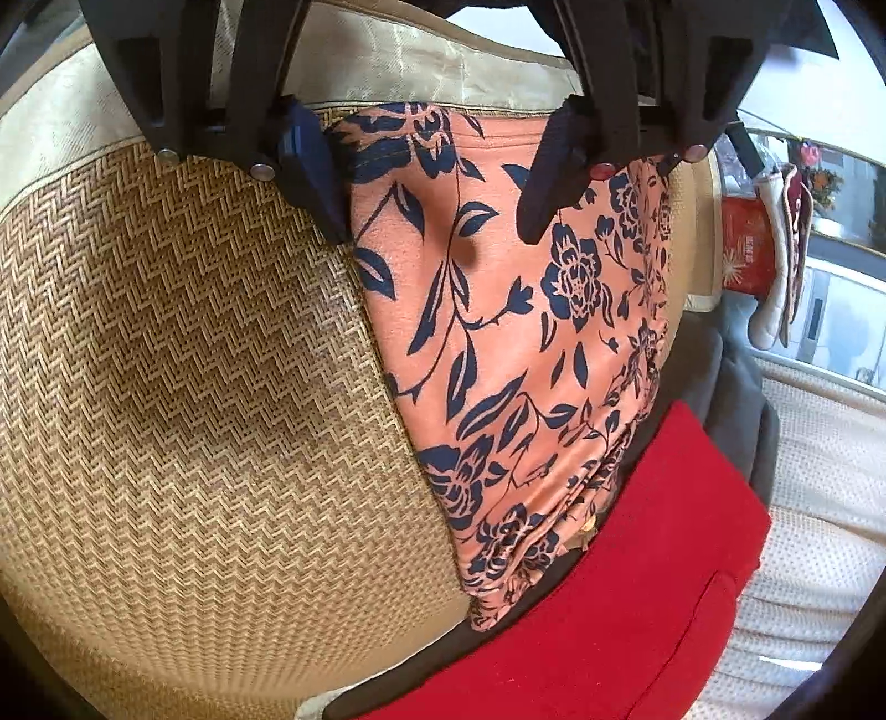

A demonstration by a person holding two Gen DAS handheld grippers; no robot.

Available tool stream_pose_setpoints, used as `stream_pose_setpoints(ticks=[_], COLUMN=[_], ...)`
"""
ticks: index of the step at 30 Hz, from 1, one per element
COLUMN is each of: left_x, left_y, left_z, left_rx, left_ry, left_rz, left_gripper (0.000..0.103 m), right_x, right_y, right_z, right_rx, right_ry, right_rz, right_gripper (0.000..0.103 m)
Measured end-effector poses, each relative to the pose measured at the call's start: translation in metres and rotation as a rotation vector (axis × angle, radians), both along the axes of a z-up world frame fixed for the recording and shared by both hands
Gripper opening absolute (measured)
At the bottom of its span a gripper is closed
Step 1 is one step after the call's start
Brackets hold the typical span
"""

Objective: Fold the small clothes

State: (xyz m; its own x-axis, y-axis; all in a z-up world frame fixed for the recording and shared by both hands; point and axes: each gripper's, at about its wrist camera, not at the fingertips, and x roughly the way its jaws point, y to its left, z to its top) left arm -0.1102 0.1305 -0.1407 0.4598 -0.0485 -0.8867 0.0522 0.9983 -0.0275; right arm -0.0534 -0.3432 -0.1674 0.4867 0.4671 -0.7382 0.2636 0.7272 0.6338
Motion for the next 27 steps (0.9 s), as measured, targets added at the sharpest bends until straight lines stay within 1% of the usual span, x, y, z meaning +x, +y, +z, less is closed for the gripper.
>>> stream_pose_setpoints(ticks=[5,7,9,10,11,12,13,14,15,16,18,19,21,22,24,25,26,27], left_x=[-0.001,-0.001,0.000,0.000,-0.001,-0.001,0.001,0.004,0.006,0.007,0.002,-0.005,-0.015,-0.019,-0.020,-0.016,-0.012,-0.008], left_y=[0.000,0.000,-0.002,-0.002,-0.003,-0.004,-0.003,-0.001,0.003,0.006,0.010,0.012,0.013,0.014,0.014,0.015,0.016,0.016], left_z=[0.001,0.001,0.001,0.001,0.001,0.001,0.000,-0.001,0.002,0.005,0.018,0.031,0.047,0.051,0.043,0.033,0.021,0.014], left_rx=[-0.032,-0.034,-0.032,-0.028,-0.021,-0.005,0.006,-0.034,-0.087,-0.109,-0.151,-0.171,-0.174,-0.177,-0.178,-0.181,-0.198,-0.199], left_ry=[0.006,0.008,0.007,0.009,0.006,0.003,0.009,0.024,0.035,0.033,0.005,-0.025,-0.071,-0.081,-0.065,-0.043,-0.005,0.017], left_rz=[0.002,0.007,0.005,0.003,-0.003,-0.004,-0.002,-0.004,0.012,0.020,0.028,0.030,0.019,0.016,0.006,0.010,0.018,0.017], left_gripper=[0.083,0.083,0.083,0.078,0.068,0.034,0.011,0.009,0.007,0.007,0.007,0.007,0.007,0.007,0.007,0.007,0.007,0.007], right_x=[0.003,0.009,0.013,0.013,0.014,0.015,0.015,0.015,0.014,0.013,0.009,0.005,-0.004,-0.011,-0.016,-0.016,-0.015,-0.012], right_y=[0.003,0.008,0.012,0.013,0.014,0.015,0.015,0.015,0.013,0.012,0.015,0.014,0.009,0.005,0.001,-0.001,-0.003,-0.006], right_z=[-0.001,-0.001,-0.001,-0.001,-0.001,0.000,-0.001,0.000,-0.001,-0.003,0.005,0.012,0.026,0.035,0.035,0.030,0.022,0.016], right_rx=[0.003,-0.003,-0.021,-0.031,-0.040,-0.055,-0.087,-0.111,-0.085,-0.045,-0.042,0.001,0.051,0.078,0.091,0.092,0.098,0.109], right_ry=[-0.014,0.004,0.042,0.050,0.058,0.067,0.084,0.097,0.103,0.103,0.078,0.046,-0.014,-0.051,-0.057,-0.048,-0.037,-0.031], right_rz=[0.033,0.060,0.096,0.104,0.106,0.106,0.105,0.100,0.096,0.098,0.115,0.103,0.082,0.062,0.057,0.064,0.055,0.043], right_gripper=[0.074,0.079,0.079,0.078,0.072,0.065,0.049,0.014,0.007,0.007,0.007,0.007,0.007,0.007,0.007,0.007,0.011,0.011])
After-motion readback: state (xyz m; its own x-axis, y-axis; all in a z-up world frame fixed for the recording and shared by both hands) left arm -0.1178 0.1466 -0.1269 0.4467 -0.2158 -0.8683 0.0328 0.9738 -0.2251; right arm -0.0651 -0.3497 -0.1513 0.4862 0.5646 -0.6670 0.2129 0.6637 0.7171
